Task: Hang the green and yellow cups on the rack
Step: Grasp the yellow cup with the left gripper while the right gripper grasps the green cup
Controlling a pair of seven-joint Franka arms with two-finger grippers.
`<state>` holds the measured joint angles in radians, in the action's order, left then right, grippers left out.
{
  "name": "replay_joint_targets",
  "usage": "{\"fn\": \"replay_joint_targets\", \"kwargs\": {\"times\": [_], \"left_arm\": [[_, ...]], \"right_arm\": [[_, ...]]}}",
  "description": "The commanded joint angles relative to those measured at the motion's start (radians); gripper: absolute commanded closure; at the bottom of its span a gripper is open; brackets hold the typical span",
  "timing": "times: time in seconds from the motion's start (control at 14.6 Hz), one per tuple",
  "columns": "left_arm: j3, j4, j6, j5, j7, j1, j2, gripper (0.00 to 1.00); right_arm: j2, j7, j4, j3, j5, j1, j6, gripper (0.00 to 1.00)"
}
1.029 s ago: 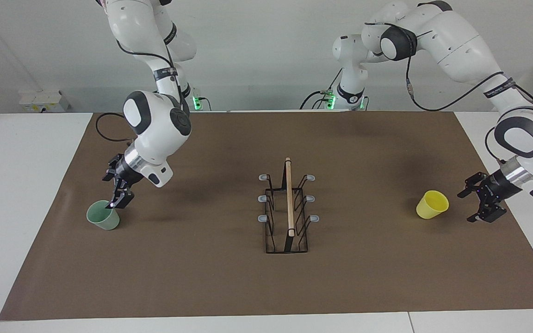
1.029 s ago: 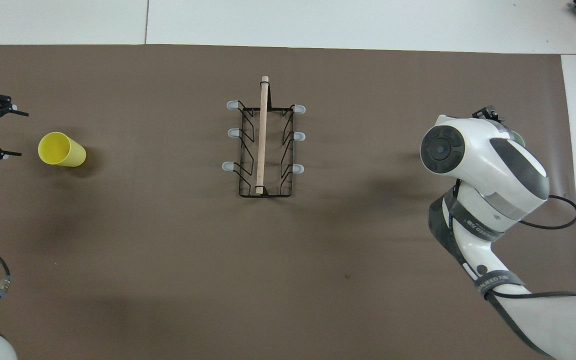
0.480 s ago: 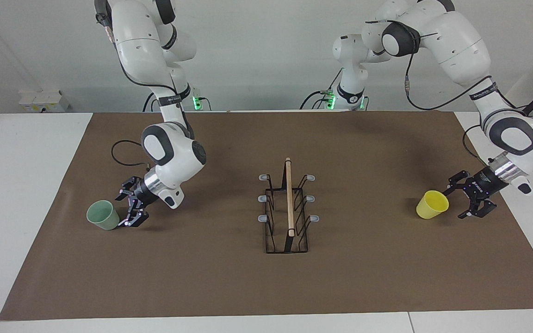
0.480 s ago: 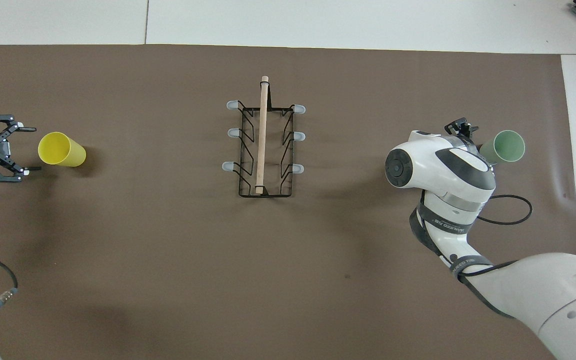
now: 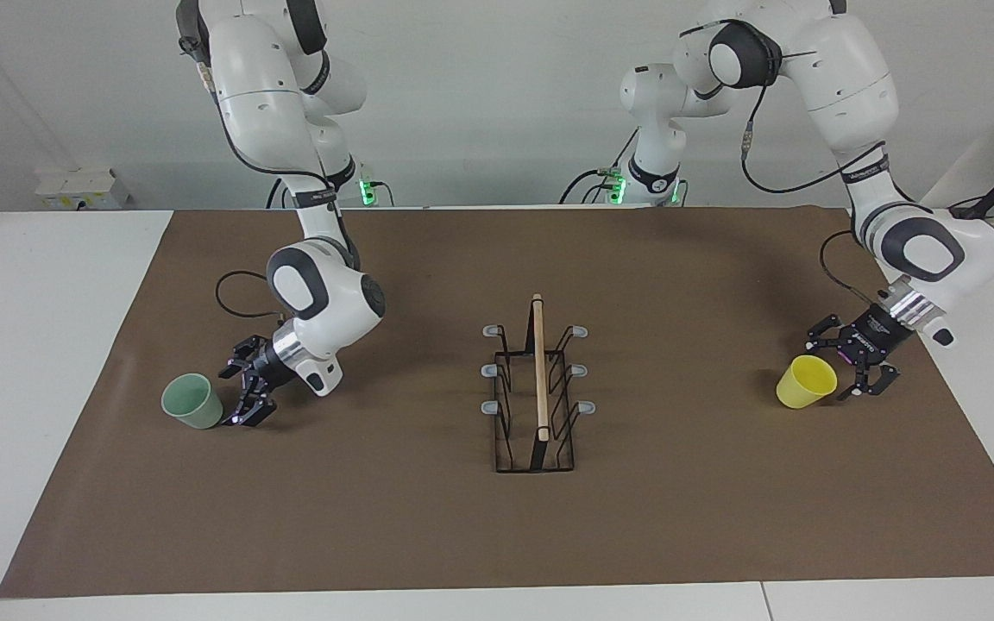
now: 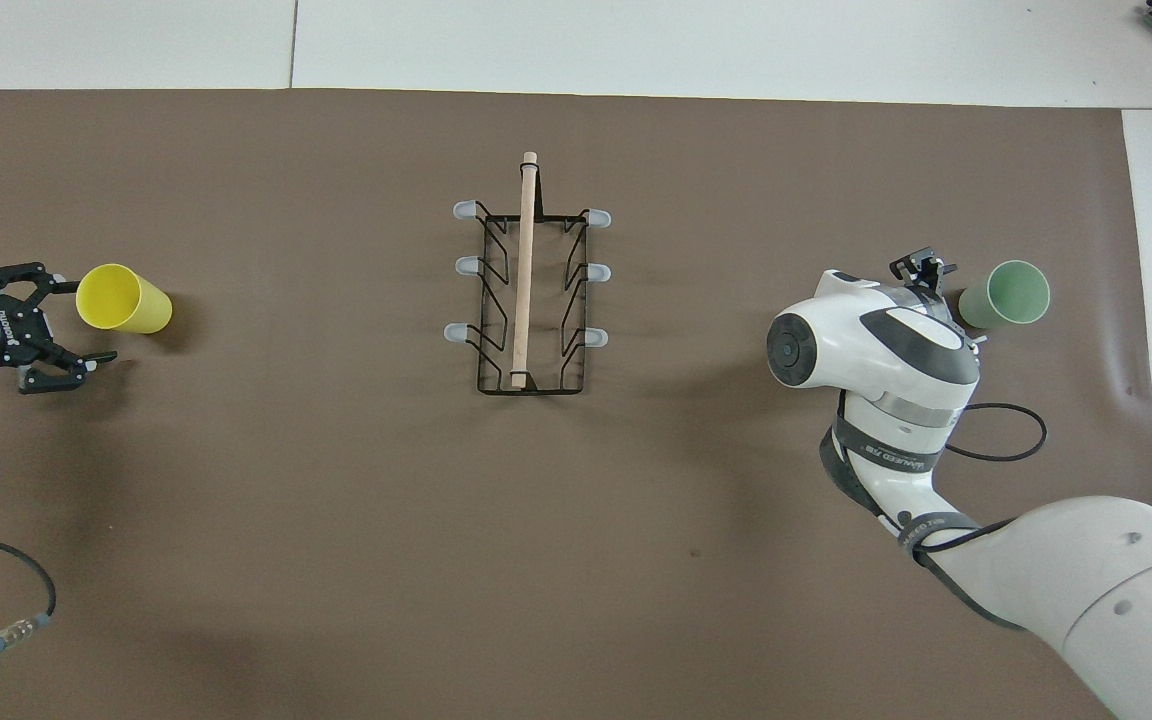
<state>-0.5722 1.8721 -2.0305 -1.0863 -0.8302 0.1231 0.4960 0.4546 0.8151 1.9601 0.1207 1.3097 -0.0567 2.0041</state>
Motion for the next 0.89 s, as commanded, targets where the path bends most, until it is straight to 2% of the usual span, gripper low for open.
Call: {"fn": "replay_joint_targets", "kwargs": {"times": [0.0, 0.21, 0.48, 0.82], "left_arm": [[0.003, 0.059, -0.043, -0.058, -0.055, 0.027, -0.047, 0.00], [0.009, 0.108, -0.108, -0.139, -0.055, 0.062, -0.060, 0.00], [0.049, 0.113, -0.166, -0.201, -0.055, 0.069, -0.062, 0.00], [0.074, 0.110, -0.191, -0.213, -0.043, 0.076, -0.062, 0.01]], "right_arm": [[-0.008, -0.085, 0.048, 0.008, 0.088, 0.020, 0.007, 0.00], [-0.007, -0.102, 0.074, 0.008, 0.141, 0.031, 0.019, 0.00], [-0.007, -0.103, 0.088, 0.008, 0.242, 0.075, 0.050, 0.00], [-0.007, -0.146, 0.095, 0.008, 0.336, 0.113, 0.084, 0.00]]}}
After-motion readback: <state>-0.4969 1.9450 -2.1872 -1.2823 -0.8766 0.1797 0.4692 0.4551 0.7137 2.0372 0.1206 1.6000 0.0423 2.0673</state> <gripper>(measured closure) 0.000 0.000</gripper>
